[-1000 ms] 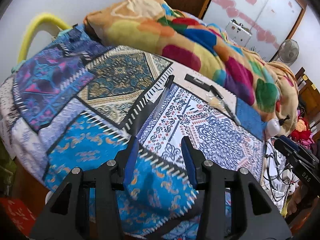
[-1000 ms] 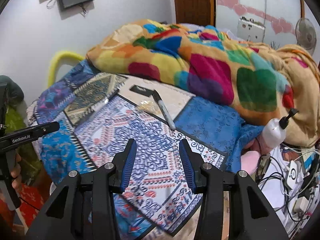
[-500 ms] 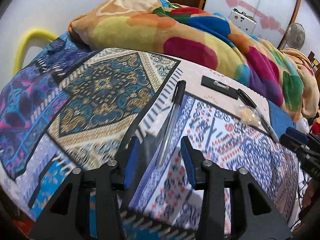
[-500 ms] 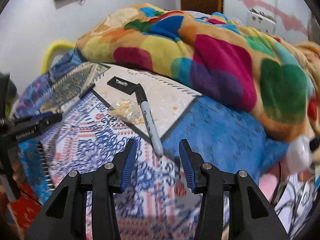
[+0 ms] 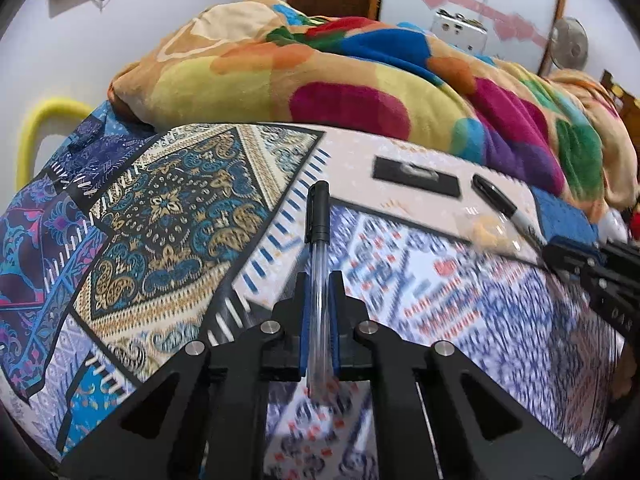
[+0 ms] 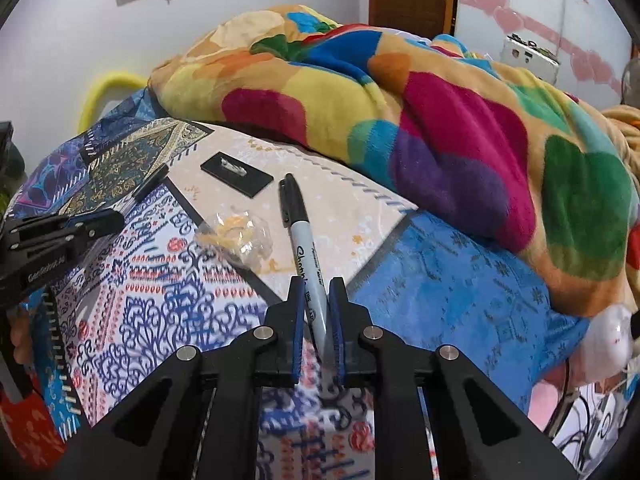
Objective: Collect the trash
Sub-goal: 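Grasp the clear pen with the left tool while the right tool grasps the black marker, then carry the pen and marker with both tools over the white bucket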
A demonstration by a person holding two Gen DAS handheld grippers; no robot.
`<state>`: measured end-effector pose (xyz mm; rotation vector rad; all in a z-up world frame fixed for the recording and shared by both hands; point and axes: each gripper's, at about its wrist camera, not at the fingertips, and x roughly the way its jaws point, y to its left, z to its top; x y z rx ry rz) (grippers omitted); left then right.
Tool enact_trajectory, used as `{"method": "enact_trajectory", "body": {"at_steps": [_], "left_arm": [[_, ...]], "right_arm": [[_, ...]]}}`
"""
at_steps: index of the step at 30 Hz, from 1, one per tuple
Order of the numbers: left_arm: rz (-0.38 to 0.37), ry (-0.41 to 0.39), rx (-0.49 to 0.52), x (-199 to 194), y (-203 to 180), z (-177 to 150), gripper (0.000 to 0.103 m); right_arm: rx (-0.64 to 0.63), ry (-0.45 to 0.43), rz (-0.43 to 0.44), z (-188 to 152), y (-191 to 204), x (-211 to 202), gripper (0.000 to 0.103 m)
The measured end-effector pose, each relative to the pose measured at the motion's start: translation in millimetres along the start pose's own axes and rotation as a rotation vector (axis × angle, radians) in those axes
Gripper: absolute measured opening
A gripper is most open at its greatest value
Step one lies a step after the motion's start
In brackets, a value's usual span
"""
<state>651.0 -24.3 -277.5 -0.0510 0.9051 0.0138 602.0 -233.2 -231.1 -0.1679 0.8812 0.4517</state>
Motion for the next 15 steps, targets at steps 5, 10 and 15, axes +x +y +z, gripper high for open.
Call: {"method": "enact_trajectory", "body": {"at_steps": [5,10,15], "left_arm": [[-0.018,0.048,0.037,-20.5,-6.8,-25.4,0.007],[-0.061,0.099,0.037,-48.9,-6.7,-60.0,0.007],[-0.088,0.138,0.091,-75.6,-19.1,-93.7,0.007]], "right_arm": [[-0.001,0.048,0.021,-22.8,-1.8,-18.7,0.011],[-0.017,0.099,0.027,-55.3,2.1,-46.1,0.011],[-0.035,0.138,0.04,-71.8,10.9,-58.3,0.011]]}}
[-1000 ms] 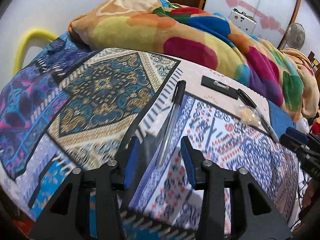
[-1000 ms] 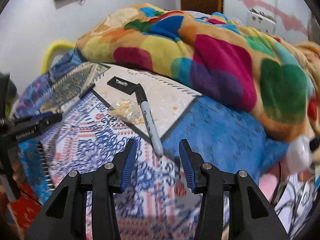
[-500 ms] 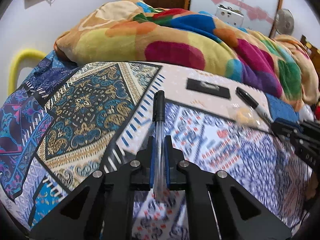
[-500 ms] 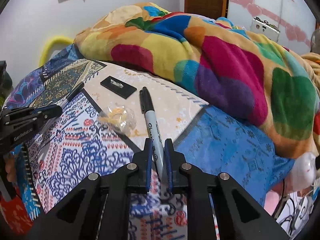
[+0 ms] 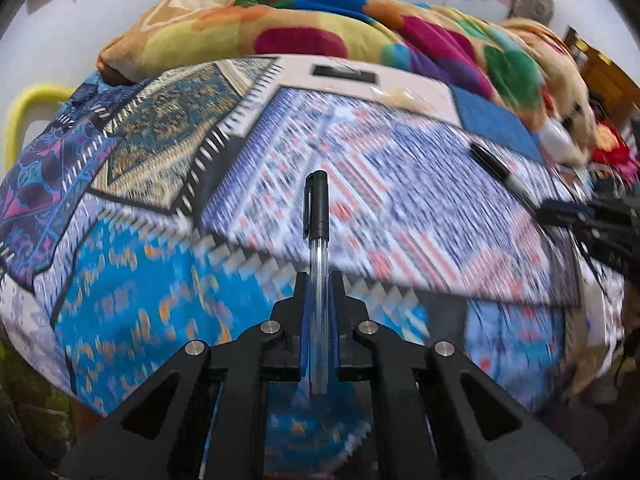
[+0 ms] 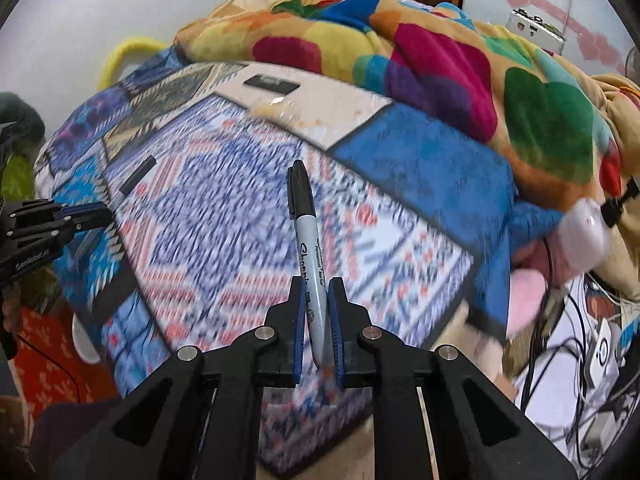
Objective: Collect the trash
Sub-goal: 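Carry the pen and marker with both tools over the white bucket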
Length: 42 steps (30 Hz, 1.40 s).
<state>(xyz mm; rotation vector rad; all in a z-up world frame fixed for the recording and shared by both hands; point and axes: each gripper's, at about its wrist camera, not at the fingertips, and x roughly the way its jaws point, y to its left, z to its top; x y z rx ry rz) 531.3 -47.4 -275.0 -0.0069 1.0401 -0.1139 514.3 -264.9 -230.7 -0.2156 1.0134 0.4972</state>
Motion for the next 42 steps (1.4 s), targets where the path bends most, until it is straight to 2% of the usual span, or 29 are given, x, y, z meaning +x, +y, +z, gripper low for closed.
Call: {"method": "enact_trajectory", "body": {"at_steps": [4,6,13,17,19,21,25,30,36,42], "left_arm": [[0.066,-0.018,0.092,-3.4,-17.5,-10.4,0.007],[0.074,-0.018,0.104,-1.9,-19.6,-8.5,0.007],[0.008,-0.035,0.023,5.7,-8.9,5.6,0.007],[0.004,-0.053,0.006,5.7,-9.3,4.7,0.007],[0.011,-0.061,0.016,5.1,-10.8,3.5,0.007],[0.006,-0.061,0.003,3.3,-10.0,2.0,0.007],[-0.02,-0.062,-0.038,-5.0,-8.4,2.2,0.007],[-0.026,-0.119,-0.04,-43.0,-13.3,6.2,0.007],[-0.032,-0.207,-0.05,-106.9,-15.3,9.6,0.007],[-0.03,-0.291,-0.06,-167.3,-10.8,1.2,0.007]], "right_arm": [[-0.011,0.029,-0.008,6.0,7.1,6.6,0.011],[-0.016,0.032,-0.019,10.3,11.3,10.5,0.011],[-0.024,-0.005,-0.036,16.0,21.2,19.3,0.011],[-0.029,-0.039,-0.074,11.5,26.8,18.9,0.011],[-0.011,-0.039,-0.061,10.9,26.4,17.8,0.011],[0.022,-0.026,-0.01,11.4,24.8,15.8,0.01],[0.023,-0.049,-0.009,11.3,31.2,1.5,0.01],[0.024,-0.1,0.007,16.9,41.7,-28.2,0.01],[0.02,-0.182,0.022,26.6,60.6,-75.0,0.01],[-0.009,-0.258,0.04,29.9,92.8,-121.6,0.01]]}}
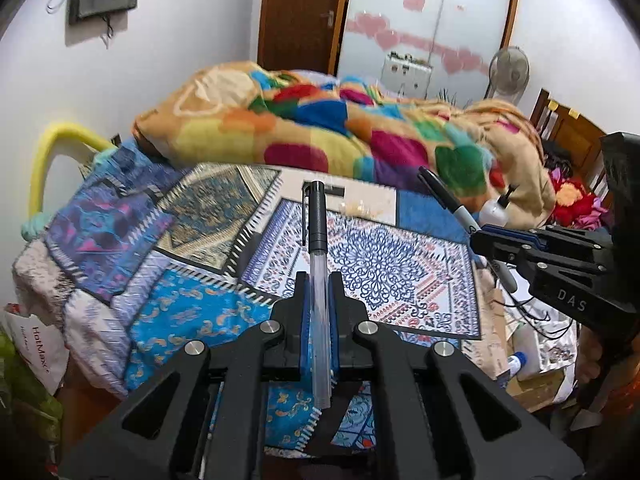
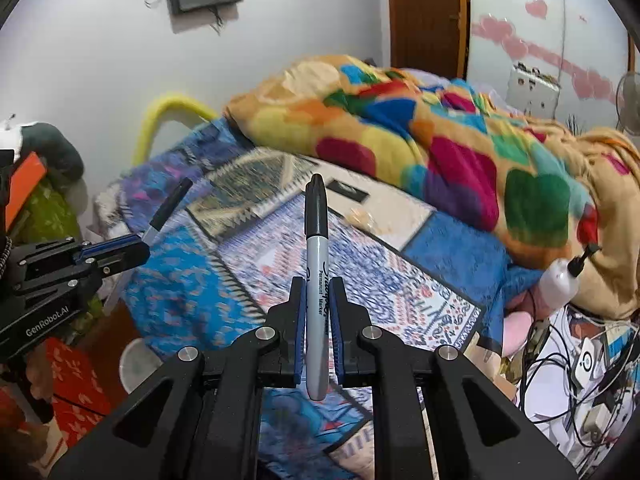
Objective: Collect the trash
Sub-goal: 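Carry the pen and marker with both tools over the white bucket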
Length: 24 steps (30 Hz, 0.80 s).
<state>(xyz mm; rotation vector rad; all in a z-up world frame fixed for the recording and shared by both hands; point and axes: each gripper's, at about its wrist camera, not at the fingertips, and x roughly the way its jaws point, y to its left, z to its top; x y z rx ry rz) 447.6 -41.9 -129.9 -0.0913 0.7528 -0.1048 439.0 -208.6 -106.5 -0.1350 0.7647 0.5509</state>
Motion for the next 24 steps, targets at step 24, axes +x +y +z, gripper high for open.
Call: {"method": "enact_trajectory", "body": {"at_steps": [24], "left_arm": [[0.193,-0.142,-0.12,-171.8,97.8,-88.5,0.007]], "right_arm": [[-0.214,-0.066,0.265,-8.2,192.2,-41.8,0.01]]}}
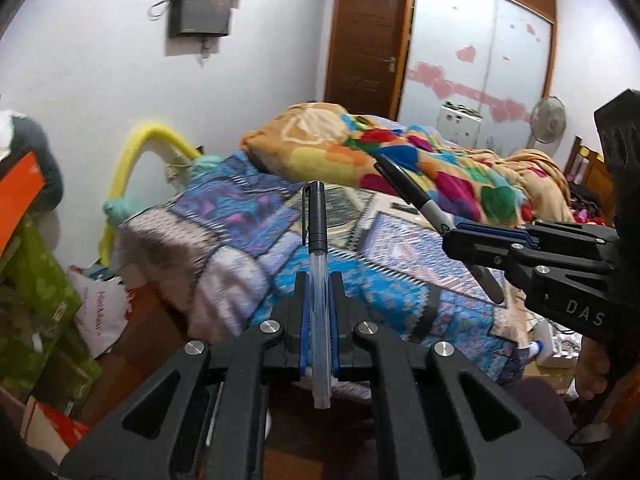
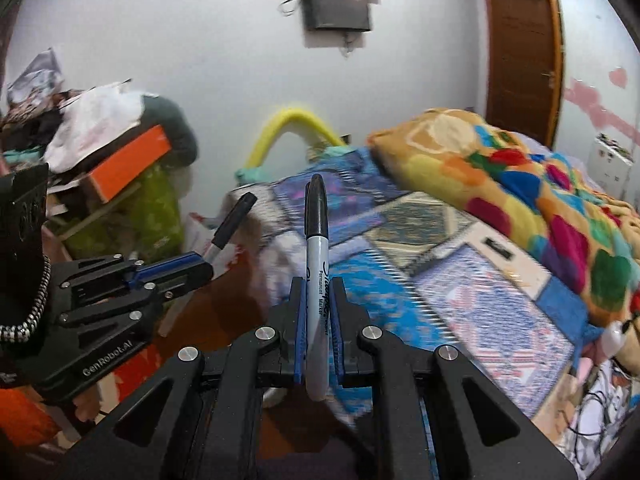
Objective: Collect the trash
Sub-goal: 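Carry the pen and marker with both tools over the white bucket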
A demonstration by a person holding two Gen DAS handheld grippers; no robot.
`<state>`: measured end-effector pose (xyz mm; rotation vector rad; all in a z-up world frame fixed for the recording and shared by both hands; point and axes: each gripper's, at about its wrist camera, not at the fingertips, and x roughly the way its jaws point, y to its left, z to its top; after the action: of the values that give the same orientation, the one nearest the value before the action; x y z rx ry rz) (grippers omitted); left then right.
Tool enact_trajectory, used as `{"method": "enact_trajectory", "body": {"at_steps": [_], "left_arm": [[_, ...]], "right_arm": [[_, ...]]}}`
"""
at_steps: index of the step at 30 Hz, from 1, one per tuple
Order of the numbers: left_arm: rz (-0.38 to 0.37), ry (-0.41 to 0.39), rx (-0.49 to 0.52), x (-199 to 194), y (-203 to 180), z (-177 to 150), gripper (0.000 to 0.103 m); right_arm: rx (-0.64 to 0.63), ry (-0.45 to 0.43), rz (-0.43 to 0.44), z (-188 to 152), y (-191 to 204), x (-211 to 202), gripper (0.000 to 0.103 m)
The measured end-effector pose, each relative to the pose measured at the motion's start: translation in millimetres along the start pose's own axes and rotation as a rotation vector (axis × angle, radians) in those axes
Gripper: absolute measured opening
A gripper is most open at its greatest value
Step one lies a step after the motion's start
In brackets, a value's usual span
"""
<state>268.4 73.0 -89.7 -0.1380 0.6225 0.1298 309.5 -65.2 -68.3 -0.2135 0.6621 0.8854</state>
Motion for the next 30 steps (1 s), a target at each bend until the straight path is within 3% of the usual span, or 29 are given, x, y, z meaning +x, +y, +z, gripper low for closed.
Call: {"method": "enact_trajectory", "body": {"at_steps": [14,20,30], "left_arm": [[0.126,0.141,-0.18,22.0,116.5,-69.6,0.007],[0.15,0.205,-0.253,42.8,147.2,-106.9,0.007],[0.161,0.4,-0.35,95.0,179.2,-175.5,0.007]], "right_arm": [[-0.075,0.164,0.129,-14.8,81.5,90.8,0.01],[-0.078,0.26,0.154,-27.5,97.0,129.9,0.01],[-0.101,0.448,0.18,-65.8,112.8,200.1,0.01]]}}
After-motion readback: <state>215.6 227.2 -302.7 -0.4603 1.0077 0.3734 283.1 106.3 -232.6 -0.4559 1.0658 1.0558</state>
